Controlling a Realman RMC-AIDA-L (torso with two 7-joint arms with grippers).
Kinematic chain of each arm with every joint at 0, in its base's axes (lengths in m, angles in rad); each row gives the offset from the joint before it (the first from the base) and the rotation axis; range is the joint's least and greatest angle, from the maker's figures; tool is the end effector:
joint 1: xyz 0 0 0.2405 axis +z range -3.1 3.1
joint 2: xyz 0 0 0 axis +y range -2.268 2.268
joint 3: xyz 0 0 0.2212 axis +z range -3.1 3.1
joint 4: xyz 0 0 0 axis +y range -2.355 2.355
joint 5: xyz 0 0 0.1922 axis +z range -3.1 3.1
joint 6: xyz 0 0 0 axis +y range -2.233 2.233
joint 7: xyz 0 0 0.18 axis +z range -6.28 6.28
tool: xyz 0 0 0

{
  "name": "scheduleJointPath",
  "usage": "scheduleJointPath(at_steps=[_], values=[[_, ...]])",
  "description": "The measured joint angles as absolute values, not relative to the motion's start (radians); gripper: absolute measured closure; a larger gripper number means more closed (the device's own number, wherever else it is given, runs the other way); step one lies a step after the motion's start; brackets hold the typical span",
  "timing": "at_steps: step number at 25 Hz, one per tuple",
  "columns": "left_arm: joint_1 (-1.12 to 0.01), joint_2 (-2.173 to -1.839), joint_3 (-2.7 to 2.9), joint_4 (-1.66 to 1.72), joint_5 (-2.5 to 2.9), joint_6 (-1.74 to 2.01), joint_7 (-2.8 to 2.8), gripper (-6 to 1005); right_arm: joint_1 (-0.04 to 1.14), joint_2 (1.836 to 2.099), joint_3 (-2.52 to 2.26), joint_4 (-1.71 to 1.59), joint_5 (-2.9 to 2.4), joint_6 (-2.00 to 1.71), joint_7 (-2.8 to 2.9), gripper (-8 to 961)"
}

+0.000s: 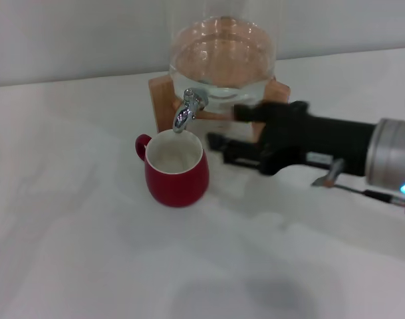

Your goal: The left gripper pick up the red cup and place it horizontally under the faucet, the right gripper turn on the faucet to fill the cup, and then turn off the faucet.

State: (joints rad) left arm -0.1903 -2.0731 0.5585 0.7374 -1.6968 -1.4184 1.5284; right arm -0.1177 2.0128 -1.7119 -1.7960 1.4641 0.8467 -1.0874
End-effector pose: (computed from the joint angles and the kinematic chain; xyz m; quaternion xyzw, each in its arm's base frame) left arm -0.2941 0.2977 0.1030 -0.7022 -0.4117 -0.4459 0.3723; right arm 0.1074 0.2742 0.0107 -0.9013 0.2194 0.2600 0.2682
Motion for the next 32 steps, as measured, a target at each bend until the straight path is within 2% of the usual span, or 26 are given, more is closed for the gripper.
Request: scheduleJointPath(at_steps=[12, 22, 32], values=[[-0.184, -2.076, 0.563, 0.739, -1.696, -1.41, 1.549, 136, 0.127, 2.009, -1.882, -1.671, 1.462, 0.817, -1.107, 299], [-0.078, -2.086, 0.618, 0.903, -1.693, -1.493, 1.625, 134, 0.097, 2.007, -1.915, -1.688, 1.416, 0.689, -1.087, 299], [-0.034, -2.086, 0.691, 1.018, -1.71, -1.479, 1.527, 133, 0.075, 2.008, -1.929, -1.688, 1.414, 0.625, -1.084, 299]])
